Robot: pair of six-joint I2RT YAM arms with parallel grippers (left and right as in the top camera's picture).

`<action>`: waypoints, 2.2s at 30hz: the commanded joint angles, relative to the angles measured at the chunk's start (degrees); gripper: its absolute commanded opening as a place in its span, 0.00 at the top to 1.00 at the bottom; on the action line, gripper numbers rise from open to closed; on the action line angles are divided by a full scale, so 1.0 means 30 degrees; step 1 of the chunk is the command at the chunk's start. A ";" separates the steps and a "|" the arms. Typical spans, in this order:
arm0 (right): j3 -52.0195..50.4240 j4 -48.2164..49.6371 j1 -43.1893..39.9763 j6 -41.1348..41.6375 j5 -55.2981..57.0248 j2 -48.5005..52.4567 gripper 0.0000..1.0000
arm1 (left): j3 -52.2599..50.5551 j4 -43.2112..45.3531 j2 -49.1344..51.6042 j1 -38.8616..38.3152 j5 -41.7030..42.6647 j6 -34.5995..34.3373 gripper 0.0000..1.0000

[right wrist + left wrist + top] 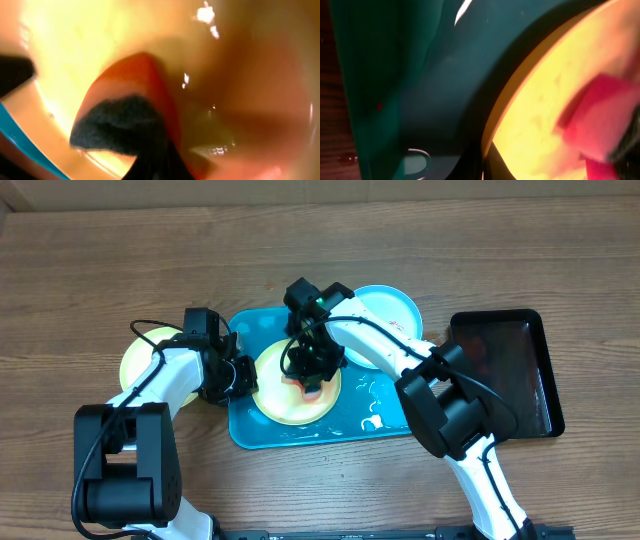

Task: Clean dirty plates on tray and stack at the side

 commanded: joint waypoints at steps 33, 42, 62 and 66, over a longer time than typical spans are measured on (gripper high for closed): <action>0.3453 -0.2725 -0.9428 0.1137 0.2375 -1.1234 0.96 | 0.3257 -0.5595 -0.7577 -0.6156 -1.3697 -0.0044 0.96; 0.3453 -0.2732 -0.9508 0.1137 0.2375 -1.1234 0.96 | 0.4051 -0.6703 -0.7577 -1.1220 -2.2739 -0.1297 0.96; 0.3446 -0.3096 -0.9508 0.1137 0.2812 -1.1234 0.96 | 0.4073 -0.3891 -0.7577 -1.7864 -3.6516 0.0291 0.96; 0.3446 -0.3082 -0.9508 0.1137 0.2812 -1.1242 0.96 | 0.4073 -0.3912 -0.7570 -1.7792 -3.5576 0.0226 0.96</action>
